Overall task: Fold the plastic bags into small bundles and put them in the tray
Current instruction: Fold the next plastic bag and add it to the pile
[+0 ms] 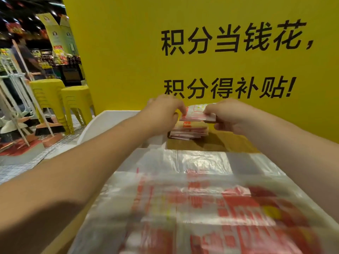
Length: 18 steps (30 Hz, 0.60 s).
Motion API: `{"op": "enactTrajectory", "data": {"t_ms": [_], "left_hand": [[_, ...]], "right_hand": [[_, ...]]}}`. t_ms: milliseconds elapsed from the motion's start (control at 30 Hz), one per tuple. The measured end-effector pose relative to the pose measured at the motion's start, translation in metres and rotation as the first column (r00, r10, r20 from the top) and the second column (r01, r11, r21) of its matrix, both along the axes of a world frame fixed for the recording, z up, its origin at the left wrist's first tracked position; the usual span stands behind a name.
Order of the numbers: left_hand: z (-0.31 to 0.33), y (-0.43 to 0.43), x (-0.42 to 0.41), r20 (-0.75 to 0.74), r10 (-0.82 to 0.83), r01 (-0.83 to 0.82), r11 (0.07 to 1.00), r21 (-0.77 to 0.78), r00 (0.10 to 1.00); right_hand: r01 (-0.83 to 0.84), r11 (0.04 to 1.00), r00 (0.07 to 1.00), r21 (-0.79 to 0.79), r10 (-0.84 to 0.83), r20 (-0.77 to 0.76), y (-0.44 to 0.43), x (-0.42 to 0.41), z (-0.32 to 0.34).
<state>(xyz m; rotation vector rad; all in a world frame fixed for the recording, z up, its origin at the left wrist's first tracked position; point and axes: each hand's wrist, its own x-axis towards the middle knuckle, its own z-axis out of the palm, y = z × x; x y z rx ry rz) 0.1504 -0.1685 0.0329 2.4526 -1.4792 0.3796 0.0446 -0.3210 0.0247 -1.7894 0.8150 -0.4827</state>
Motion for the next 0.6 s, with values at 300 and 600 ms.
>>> {"op": "enactTrajectory", "data": {"t_ms": [300, 600], "left_hand": [[-0.025, -0.021, 0.017, 0.223, -0.006, -0.064, 0.950, 0.305, 0.975], [-0.026, -0.018, 0.006, 0.290, 0.042, -0.146, 0.926, 0.349, 0.956]], "right_hand": [[-0.020, 0.760, 0.977, -0.650, -0.123, -0.173, -0.015, 0.037, -0.032], [-0.206, 0.631, 0.964, -0.748, -0.002, -0.267, -0.009, 0.025, -0.038]]}}
